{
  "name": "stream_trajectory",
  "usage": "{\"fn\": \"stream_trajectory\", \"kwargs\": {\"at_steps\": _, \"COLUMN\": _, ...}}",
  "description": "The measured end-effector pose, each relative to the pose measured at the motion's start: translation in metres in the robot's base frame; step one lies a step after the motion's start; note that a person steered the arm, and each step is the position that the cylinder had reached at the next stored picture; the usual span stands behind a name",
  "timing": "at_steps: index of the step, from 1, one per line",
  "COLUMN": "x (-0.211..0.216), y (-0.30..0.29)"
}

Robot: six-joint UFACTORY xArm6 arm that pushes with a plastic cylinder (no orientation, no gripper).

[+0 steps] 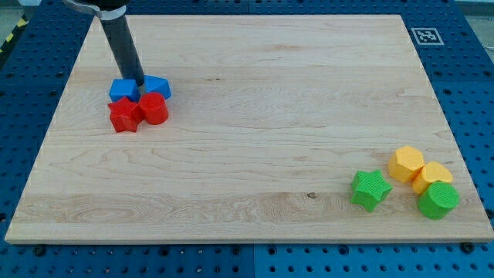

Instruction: Point your arm to the green star

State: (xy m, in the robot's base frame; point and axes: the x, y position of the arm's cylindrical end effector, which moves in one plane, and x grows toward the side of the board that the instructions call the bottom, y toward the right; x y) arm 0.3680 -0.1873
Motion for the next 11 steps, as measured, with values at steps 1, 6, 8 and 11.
{"fn": "stream_trajectory", "kwargs": {"at_steps": 1, "x": -0.008, "y": 0.0}}
{"fn": "stream_trajectory", "kwargs": {"at_steps": 6, "x": -0.009, "y": 0.134}}
{"fn": "stream_trajectory", "kwargs": {"at_steps": 8, "x": 0.102, "y": 0.232}}
{"fn": "stream_trajectory", "kwargs": {"at_steps": 11, "x": 0.237, "y": 0.262}}
